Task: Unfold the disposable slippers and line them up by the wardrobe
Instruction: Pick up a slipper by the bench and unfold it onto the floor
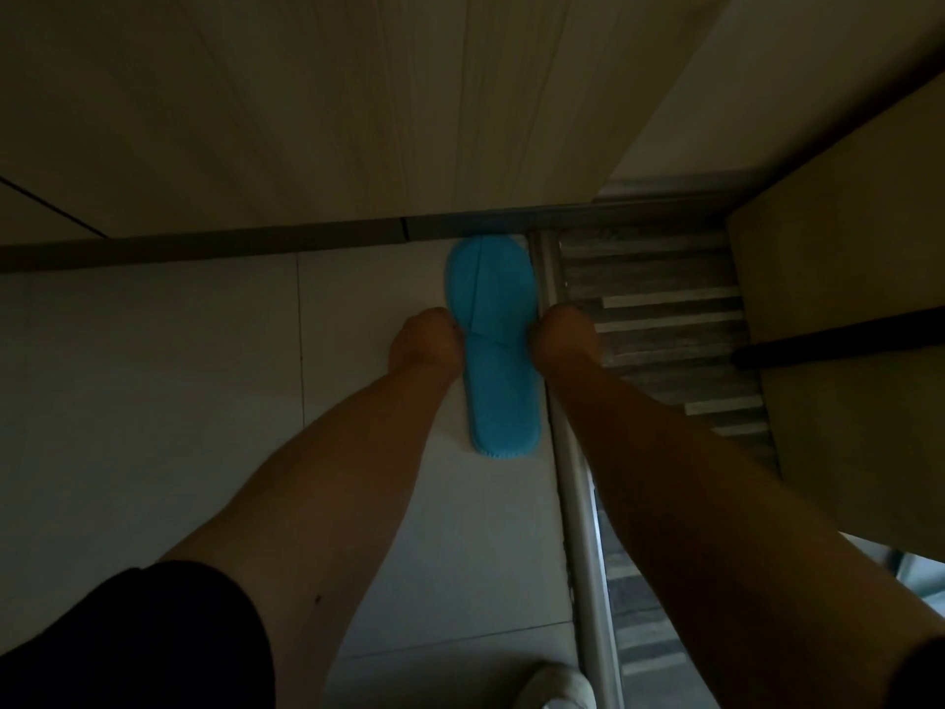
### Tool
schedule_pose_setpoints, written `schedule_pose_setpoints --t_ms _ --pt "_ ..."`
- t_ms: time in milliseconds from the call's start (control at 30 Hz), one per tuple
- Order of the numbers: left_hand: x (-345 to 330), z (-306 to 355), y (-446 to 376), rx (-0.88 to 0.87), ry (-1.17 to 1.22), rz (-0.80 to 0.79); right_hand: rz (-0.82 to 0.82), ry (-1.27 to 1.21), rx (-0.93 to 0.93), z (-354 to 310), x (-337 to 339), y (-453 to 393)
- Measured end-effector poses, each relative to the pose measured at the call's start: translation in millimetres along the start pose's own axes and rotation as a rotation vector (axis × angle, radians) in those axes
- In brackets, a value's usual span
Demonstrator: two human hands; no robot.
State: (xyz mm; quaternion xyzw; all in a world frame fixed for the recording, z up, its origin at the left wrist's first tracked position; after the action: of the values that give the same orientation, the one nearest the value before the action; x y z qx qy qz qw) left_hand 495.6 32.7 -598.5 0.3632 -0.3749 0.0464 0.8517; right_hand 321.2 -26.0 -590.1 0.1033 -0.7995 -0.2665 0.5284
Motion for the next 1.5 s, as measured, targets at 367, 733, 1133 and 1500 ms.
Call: schedule_pose_setpoints --t_ms 367,733,1133,1500 --pt "65 32 60 -0.175 -0.356 -0.056 0.098 0.402 0.197 -27 60 65" --pt "287 151 332 -0.578 -0.657 0.143 0.148 0.453 0.534 -116 289 335" --pt "425 262 545 -0.894 -0.795 0.142 0.277 0.387 0.404 -104 482 564" --pt "370 366 618 -1.111 -0.863 0.130 0.402 0.291 0.189 21 572 593"
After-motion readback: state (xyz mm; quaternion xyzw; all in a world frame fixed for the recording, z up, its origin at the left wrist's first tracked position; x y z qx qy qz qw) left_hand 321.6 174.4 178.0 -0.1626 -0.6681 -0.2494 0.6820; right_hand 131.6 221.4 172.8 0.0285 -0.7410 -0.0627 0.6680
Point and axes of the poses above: each hand's wrist, its own y-axis away from the middle knuckle, its own x-axis out of the back of the hand, z = x × y, the point moved 7 cm from there along -y, towards the middle knuckle, and after that the axes turned 1 degree about z, right-handed, at the moved point
